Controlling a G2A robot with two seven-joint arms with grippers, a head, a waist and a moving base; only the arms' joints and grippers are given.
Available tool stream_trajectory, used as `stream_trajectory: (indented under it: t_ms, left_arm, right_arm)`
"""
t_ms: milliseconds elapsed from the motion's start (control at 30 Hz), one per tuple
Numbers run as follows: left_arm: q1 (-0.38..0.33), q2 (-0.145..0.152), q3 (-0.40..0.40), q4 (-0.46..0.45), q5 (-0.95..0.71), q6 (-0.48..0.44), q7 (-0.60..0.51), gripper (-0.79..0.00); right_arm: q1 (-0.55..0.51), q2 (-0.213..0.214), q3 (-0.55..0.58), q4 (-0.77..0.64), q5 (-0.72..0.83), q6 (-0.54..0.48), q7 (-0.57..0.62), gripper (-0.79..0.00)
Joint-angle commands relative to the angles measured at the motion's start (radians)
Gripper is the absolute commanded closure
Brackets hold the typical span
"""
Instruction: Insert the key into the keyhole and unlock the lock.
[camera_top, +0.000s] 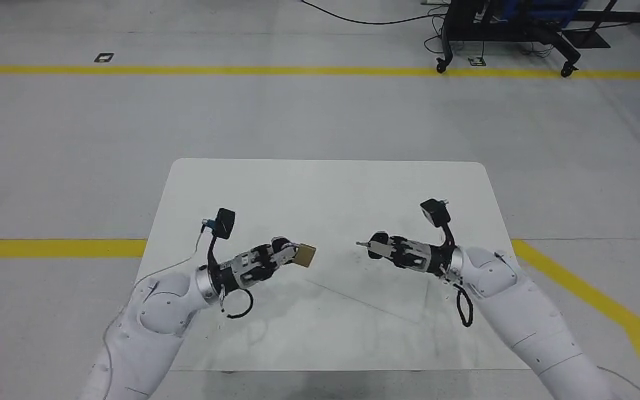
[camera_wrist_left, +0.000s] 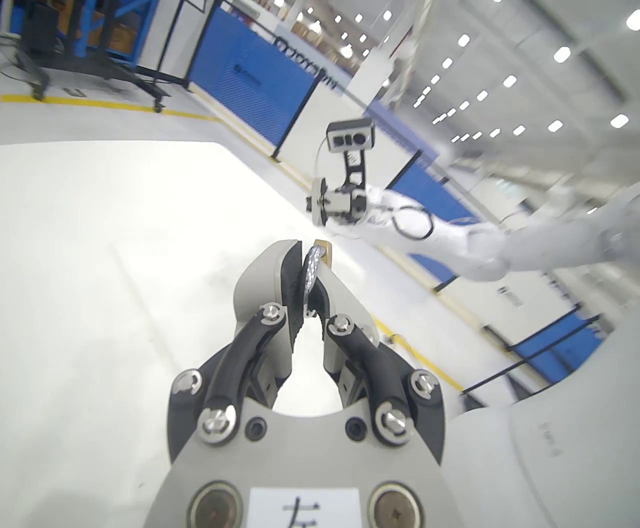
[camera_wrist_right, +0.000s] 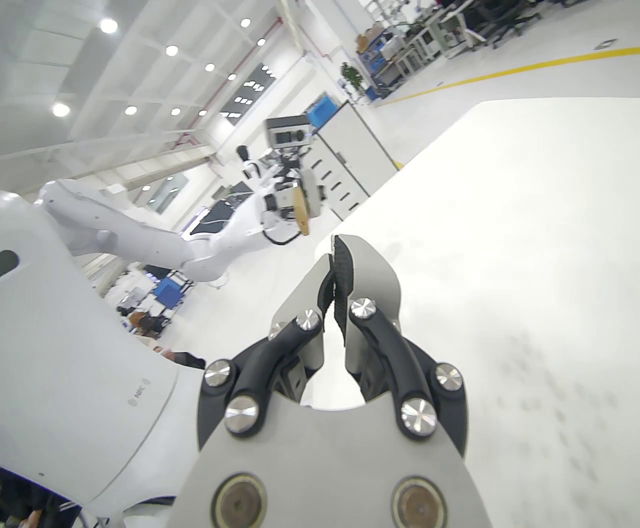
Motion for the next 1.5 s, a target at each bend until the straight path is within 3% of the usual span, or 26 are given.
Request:
stream_trajectory:
  t_ms: [0, 133, 500, 767, 1100, 1300, 1467]
  left_arm:
    - [-0.086, -0.009, 0.063, 0.101, -0.299, 0.012, -0.109, 0.0]
    - [-0.22, -0.03, 0.131, 0.273, -0.459, 0.037, -0.247, 0.0]
    - [-0.345, -0.063, 0.233, 0.406, -0.397, 0.055, -0.39, 0.0]
    - [-0.377, -0.078, 0.3, 0.43, -0.407, 0.03, -0.365, 0.0]
    - [-0.375, -0.062, 0.323, 0.412, -0.52, 0.019, -0.354, 0.0]
    - [-0.369, -0.05, 0.32, 0.411, -0.552, 0.006, -0.341, 0.0]
    - [-0.36, -0.036, 0.329, 0.388, -0.503, -0.023, -0.312, 0.0]
  right_arm:
    - [0.038, -0.016, -0.047, 0.019, 0.021, 0.008, -0.007, 0.0]
    - [0.11, -0.047, -0.108, 0.064, 0.068, -0.022, -0.039, 0.0]
    - [0.183, -0.094, -0.153, 0.058, 0.012, -0.022, -0.137, 0.0]
    - [0.25, -0.132, -0.219, 0.119, -0.016, 0.003, -0.144, 0.0]
    - [0.279, -0.161, -0.297, 0.152, 0.077, -0.022, -0.046, 0.0]
    - [0.24, -0.143, -0.231, 0.08, 0.176, -0.022, 0.037, 0.0]
    - [0.194, -0.126, -0.121, 0.06, 0.133, -0.022, 0.015, 0.0]
